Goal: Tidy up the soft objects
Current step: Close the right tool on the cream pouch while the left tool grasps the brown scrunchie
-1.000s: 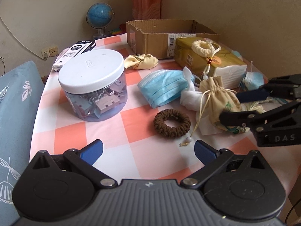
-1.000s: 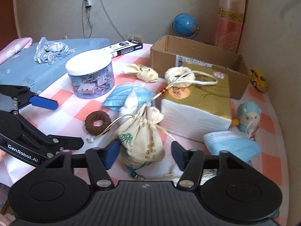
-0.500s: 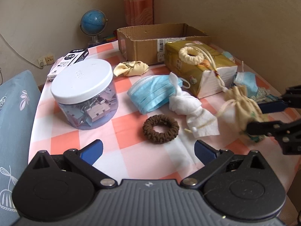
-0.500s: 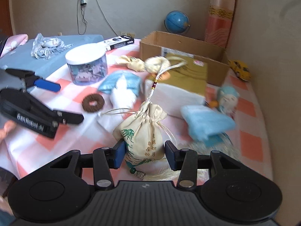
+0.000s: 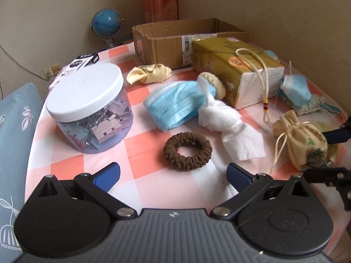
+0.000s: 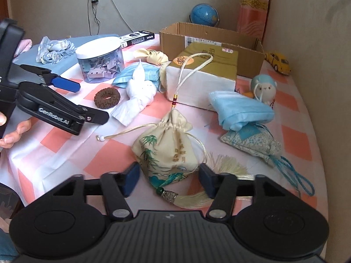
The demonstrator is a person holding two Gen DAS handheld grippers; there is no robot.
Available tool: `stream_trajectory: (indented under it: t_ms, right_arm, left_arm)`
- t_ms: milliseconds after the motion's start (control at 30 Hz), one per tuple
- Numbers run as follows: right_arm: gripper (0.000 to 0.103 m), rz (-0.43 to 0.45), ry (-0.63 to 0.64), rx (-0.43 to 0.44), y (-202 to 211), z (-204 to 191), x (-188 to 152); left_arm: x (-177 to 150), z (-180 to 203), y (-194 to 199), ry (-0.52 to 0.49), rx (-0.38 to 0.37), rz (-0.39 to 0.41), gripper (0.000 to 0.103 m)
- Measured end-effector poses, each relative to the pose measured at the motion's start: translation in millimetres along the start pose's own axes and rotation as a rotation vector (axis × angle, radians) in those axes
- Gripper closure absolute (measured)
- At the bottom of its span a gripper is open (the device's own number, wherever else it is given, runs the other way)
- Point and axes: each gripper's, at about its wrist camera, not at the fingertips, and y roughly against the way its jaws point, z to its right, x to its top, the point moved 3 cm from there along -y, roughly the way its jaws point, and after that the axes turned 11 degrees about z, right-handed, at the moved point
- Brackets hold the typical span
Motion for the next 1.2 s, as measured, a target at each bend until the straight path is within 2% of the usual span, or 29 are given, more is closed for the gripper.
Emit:
stream_trajectory:
  t_ms: [100, 200, 733, 800, 1033, 1200]
  right_arm:
    - [0.012, -0.004, 0.013, -0.004, -4, -2, -2]
    - [0.001, 0.001, 0.024, 0.009, -5, -5, -6]
    - [0.0, 0.068, 0.015, 0.002, -2, -6, -12]
    - [0.0, 0.075, 0.016, 0.002, -1, -6, -13]
    - [0.0, 0.07, 0.017, 0.0, -3, -6, -11]
    - [0.0, 0.052, 0.022, -0.009, -10, -5, -4]
  left_arm:
    - [-2, -4, -2, 0.036, -0.013, 0.004, 0.0]
    - [-3, -7, -4, 0.067, -0.022, 0.012, 0.0]
    - [3, -6, -11, 0.041, -0.044, 0.022, 0.001]
    - [4, -4, -12, 0.037, -0.055, 0.032, 0.005]
    - [11, 7, -8, 0.008, -0.091, 0.061, 0.041]
    - [11, 7, -8, 0.005, -0.096, 0.062, 0.044]
